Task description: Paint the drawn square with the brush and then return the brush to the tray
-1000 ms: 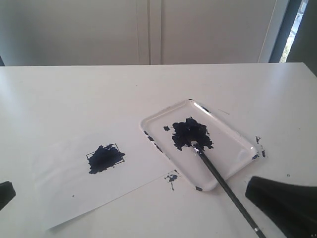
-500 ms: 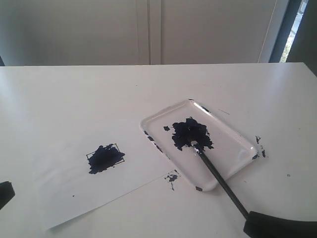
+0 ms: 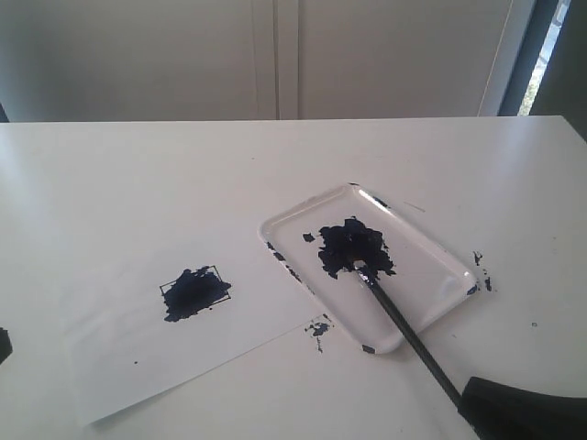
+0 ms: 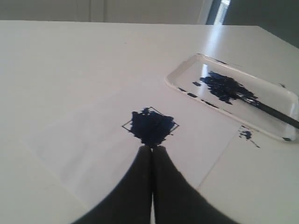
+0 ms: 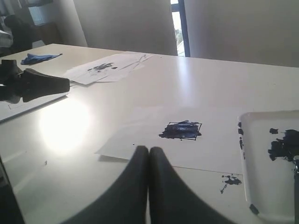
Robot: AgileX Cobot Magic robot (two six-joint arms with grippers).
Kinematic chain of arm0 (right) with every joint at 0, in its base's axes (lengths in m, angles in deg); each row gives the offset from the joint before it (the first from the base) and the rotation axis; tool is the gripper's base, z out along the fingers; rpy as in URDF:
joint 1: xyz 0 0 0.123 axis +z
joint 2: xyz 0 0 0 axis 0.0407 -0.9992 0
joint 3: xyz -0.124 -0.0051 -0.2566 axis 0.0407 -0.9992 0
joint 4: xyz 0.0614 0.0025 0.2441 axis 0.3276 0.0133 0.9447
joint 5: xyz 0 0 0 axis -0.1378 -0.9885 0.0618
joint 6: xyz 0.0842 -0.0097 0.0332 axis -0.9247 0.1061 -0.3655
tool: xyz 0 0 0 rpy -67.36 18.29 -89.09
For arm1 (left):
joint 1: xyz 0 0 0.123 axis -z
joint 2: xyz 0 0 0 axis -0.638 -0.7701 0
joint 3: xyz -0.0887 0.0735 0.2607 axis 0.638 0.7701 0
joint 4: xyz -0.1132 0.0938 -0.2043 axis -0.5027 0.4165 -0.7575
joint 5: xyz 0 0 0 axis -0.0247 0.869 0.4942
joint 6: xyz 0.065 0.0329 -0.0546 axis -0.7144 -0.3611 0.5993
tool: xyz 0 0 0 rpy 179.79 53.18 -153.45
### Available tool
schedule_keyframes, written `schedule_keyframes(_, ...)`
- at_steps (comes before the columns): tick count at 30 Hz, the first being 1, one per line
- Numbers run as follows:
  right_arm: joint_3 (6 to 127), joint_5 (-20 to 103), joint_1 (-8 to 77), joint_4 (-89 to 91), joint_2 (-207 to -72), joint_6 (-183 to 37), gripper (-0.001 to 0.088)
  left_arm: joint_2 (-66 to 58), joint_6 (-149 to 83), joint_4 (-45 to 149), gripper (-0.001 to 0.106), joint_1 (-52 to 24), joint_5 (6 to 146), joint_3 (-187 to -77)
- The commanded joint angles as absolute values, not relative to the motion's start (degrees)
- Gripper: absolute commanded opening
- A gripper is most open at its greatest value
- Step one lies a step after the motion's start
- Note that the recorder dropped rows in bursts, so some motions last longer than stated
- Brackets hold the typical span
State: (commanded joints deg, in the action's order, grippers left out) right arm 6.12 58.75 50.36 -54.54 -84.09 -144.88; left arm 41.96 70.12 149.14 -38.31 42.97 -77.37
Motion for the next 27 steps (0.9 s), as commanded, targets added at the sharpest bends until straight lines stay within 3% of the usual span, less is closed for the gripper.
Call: schedule_keyframes(27, 6.1, 59.0, 50.4, -54.5, -84.1, -144.9, 0.0, 42.0, 70.2, 149.1, 0.0, -38.3, 43.9, -77.4)
